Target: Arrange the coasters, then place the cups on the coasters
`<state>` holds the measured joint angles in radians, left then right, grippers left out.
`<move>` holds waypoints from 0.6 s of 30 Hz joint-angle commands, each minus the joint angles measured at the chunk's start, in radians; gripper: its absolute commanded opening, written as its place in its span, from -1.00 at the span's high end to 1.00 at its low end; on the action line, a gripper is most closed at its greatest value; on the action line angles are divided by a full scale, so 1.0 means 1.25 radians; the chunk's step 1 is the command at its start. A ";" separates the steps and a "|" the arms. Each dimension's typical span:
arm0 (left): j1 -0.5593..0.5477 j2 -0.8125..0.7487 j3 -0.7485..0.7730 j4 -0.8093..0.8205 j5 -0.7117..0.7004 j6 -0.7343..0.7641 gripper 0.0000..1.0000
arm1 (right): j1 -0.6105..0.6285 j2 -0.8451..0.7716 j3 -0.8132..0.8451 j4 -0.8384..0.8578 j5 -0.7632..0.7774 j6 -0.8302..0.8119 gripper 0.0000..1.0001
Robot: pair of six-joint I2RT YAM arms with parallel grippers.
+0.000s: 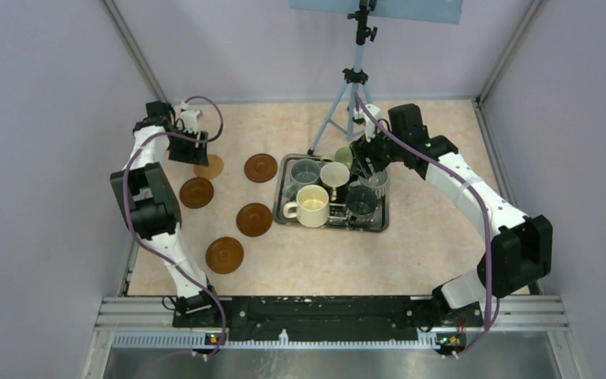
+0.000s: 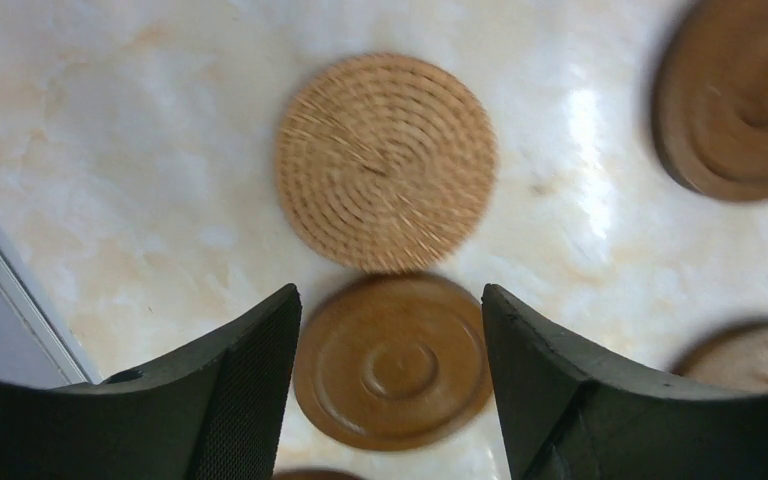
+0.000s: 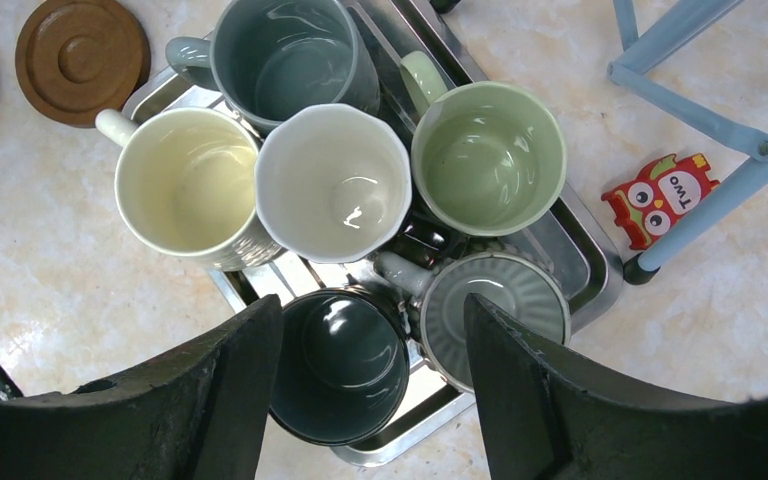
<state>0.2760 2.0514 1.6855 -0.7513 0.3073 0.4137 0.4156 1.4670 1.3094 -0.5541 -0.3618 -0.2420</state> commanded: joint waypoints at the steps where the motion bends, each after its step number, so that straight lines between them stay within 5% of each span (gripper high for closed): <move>1: -0.010 -0.147 -0.084 -0.088 0.124 0.102 -0.46 | -0.007 -0.004 0.007 0.021 -0.013 0.006 -0.32; 9: -0.157 -0.304 -0.382 -0.034 0.082 0.172 -0.50 | -0.007 -0.009 0.004 0.010 -0.004 0.010 -0.32; 18: -0.266 -0.346 -0.532 0.078 0.019 0.107 -0.49 | -0.008 -0.010 0.003 0.005 0.001 0.006 -0.32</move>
<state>-0.0135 1.6852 1.0687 -0.7589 0.3737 0.5846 0.4156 1.4670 1.3090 -0.5556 -0.3607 -0.2398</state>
